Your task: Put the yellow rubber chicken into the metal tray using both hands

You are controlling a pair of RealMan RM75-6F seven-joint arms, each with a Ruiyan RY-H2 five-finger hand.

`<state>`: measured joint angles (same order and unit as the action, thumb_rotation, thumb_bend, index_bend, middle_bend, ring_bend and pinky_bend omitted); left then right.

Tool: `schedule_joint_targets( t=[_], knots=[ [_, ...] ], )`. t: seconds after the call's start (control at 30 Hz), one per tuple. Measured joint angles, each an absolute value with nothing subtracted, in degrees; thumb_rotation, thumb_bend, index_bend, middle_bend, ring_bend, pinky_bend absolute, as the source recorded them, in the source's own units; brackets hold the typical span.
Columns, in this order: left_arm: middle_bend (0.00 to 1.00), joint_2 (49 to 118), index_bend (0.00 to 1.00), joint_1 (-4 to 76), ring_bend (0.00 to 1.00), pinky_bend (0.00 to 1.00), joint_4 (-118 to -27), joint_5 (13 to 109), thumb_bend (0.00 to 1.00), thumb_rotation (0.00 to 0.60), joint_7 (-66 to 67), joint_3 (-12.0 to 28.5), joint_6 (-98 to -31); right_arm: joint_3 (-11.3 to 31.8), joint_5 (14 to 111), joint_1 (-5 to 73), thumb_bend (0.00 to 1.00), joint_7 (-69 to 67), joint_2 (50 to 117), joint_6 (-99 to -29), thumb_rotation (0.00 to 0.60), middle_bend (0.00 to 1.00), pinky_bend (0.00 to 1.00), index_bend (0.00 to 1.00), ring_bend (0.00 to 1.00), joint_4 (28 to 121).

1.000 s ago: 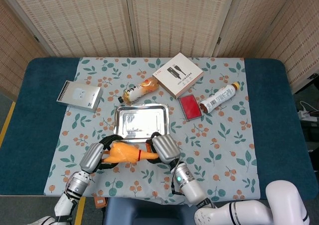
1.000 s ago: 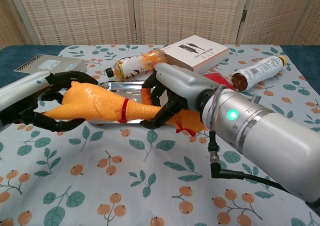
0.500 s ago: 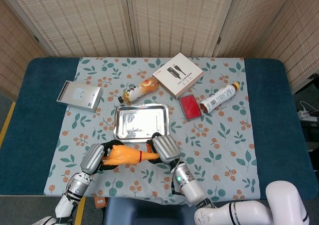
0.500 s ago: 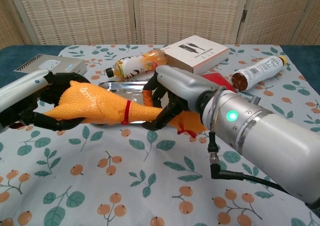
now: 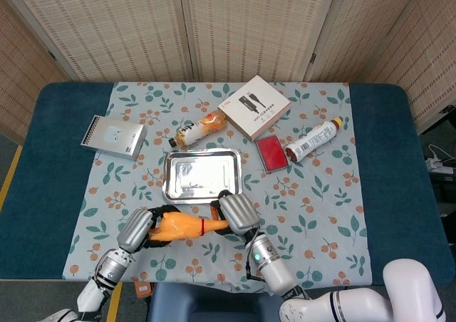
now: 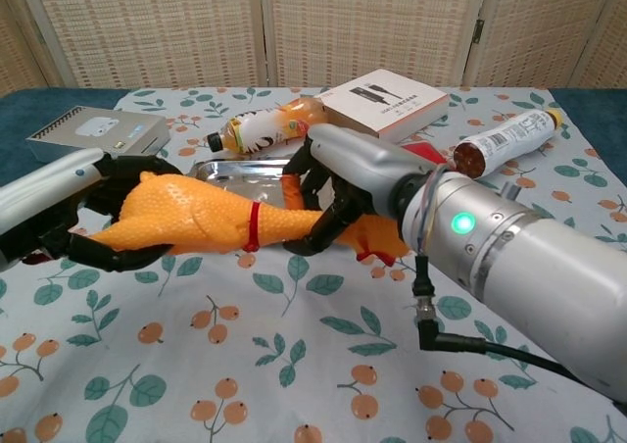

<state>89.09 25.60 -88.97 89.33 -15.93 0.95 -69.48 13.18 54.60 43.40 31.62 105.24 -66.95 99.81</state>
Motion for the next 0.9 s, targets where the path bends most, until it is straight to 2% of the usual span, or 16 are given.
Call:
schedule_joint_targets(
  t=[0.1,0.23,0.37,0.67,0.9],
  knots=[
    [0.00,87.08,0.00,26.53,0.00,0.03,-90.57,88.78,0.32,0.600,-19.78,0.56,-67.16,13.41,54.53,43.16,0.30,31.76,104.68,-67.39,0.600,0.76,1.00,0.94,0.81,100.11],
    [0.00,83.18,0.00,28.10,0.00,0.01,-91.99,88.08,0.31,0.600,-27.53,0.21,-62.95,13.99,53.57,42.82,0.30,32.04,103.64,-67.87,0.600,0.76,1.00,0.94,0.81,100.55],
    [0.00,80.01,0.00,28.98,0.00,0.00,-91.29,87.74,0.30,0.600,-32.74,0.30,-61.57,14.46,52.37,42.58,0.30,31.90,102.47,-67.65,0.600,0.76,1.00,0.94,0.81,100.92],
    [0.00,79.40,0.00,27.45,0.00,0.00,-84.60,85.10,0.30,0.600,-25.00,3.32,-67.25,15.22,51.46,42.38,0.30,30.75,100.96,-67.07,0.600,0.76,1.00,0.94,0.81,98.82],
    [0.00,74.75,0.00,24.55,0.00,0.00,-82.89,83.21,0.30,0.600,-25.14,4.16,-70.11,17.29,50.12,44.03,0.30,29.61,102.95,-65.48,0.600,0.76,1.00,0.94,0.81,91.03]
  ],
)
